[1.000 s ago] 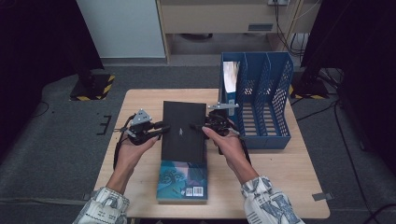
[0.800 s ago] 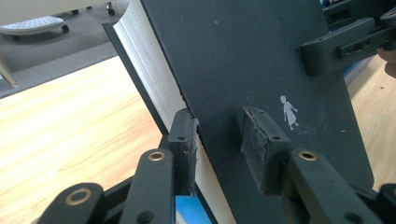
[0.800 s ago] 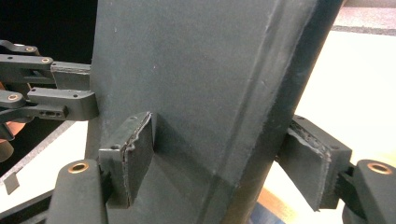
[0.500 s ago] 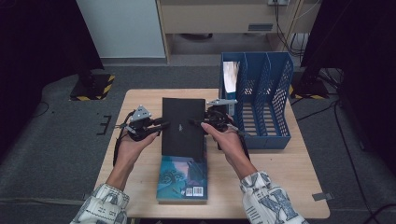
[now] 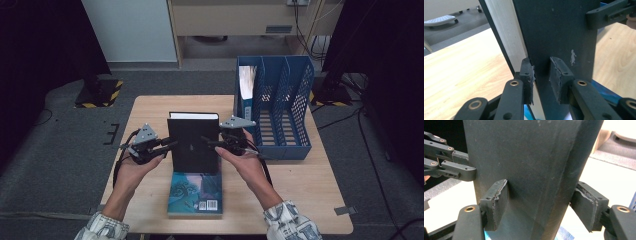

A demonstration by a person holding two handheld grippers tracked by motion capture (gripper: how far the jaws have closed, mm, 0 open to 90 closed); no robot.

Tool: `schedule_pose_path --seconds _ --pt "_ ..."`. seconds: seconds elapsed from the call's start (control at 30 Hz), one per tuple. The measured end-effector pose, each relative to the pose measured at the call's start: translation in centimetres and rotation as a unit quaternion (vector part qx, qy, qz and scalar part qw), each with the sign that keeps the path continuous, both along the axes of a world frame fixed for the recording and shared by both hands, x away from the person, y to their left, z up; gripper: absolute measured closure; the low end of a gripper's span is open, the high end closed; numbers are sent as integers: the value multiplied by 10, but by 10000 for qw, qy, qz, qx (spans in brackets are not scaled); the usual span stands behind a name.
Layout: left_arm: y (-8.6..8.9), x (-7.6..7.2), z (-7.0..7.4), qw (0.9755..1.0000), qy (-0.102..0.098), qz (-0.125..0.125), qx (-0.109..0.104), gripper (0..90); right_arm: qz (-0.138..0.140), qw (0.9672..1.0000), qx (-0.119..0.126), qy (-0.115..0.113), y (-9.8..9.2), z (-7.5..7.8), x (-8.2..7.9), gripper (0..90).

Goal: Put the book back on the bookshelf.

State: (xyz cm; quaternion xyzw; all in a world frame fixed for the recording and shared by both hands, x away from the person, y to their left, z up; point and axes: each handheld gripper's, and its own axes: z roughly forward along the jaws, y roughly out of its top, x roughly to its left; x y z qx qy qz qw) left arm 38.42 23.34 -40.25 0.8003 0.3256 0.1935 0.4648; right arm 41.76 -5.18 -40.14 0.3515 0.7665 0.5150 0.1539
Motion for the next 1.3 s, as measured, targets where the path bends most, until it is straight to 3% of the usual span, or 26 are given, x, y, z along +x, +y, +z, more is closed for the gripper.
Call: schedule_pose_path --seconds 0.33,0.53,0.93,1.17,1.3 --pt "5 -26 -2 9997 133 -192 -68 720 198 9992 -97 -325 -4 2 -34 328" --pt "9 -37 -7 9992 102 -237 -304 718 299 9986 -104 -426 -7 1 -46 324" --pt "7 -37 -14 9990 235 -297 -246 675 442 9978 -123 -487 -7 -2 -45 285" --pt "7 -38 -15 9989 248 -305 -252 659 754 9963 -178 -380 -3 -1 -39 165" --pt "7 -38 -17 9989 282 -311 -213 633 826 9957 -168 -373 -2 0 -31 141"
